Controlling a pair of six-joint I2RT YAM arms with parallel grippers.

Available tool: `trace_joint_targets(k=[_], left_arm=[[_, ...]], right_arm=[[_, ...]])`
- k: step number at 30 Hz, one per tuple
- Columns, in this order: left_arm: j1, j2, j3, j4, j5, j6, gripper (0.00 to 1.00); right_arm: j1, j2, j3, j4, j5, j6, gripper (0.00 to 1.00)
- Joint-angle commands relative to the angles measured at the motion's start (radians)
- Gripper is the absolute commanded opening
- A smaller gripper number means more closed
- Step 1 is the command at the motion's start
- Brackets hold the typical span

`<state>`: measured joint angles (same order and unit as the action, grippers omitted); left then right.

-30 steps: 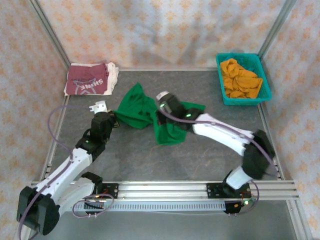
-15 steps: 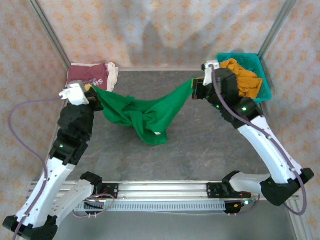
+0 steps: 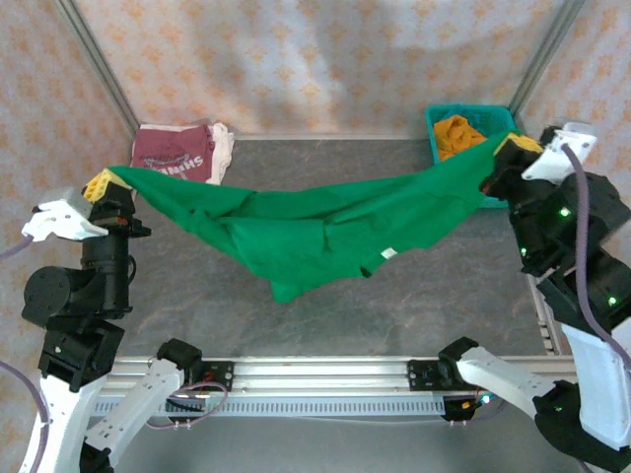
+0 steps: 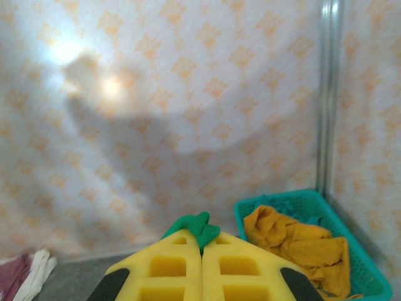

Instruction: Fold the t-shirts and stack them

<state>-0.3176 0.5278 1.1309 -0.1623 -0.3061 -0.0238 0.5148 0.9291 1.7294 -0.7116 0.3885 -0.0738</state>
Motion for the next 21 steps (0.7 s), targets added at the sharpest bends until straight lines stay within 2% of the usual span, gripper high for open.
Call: trace_joint_targets(k=[1, 6, 10, 12, 14, 16, 19, 21], left_arm=[[0.009, -0.001, 0.004, -0.032, -0.027, 0.016, 0.00], [0.009, 0.040, -0.005, -0.062, -0.019, -0.006, 0.00], [0.009, 0.067, -0.039, -0.044, -0.016, -0.032, 0.00], [0.009, 0.094, -0.036, -0.032, -0.008, -0.043, 0.00], [0.009, 0.126, -0.023, -0.026, -0.002, -0.052, 0.00], [0.009, 0.152, -0.007, -0.014, 0.059, -0.054, 0.00], [0.009, 0.175, 0.012, 0.000, 0.125, -0.073, 0.00], [0.009, 0.193, 0.058, -0.045, 0.222, -0.073, 0.00]], right_arm=[[-0.004, 0.048, 0.033, -0.026, 0.078, -0.045, 0.00], [-0.029, 0.172, 0.101, -0.057, 0.020, -0.044, 0.00], [-0.202, 0.282, 0.158, -0.082, -0.220, 0.088, 0.00], [-0.238, 0.345, 0.184, -0.076, -0.313, 0.124, 0.00], [-0.240, 0.409, 0.226, -0.075, -0.313, 0.132, 0.00], [-0.240, 0.436, 0.267, -0.080, -0.307, 0.135, 0.00], [-0.240, 0.409, 0.253, -0.041, -0.299, 0.129, 0.00], [-0.241, 0.386, 0.254, -0.058, -0.289, 0.126, 0.00]])
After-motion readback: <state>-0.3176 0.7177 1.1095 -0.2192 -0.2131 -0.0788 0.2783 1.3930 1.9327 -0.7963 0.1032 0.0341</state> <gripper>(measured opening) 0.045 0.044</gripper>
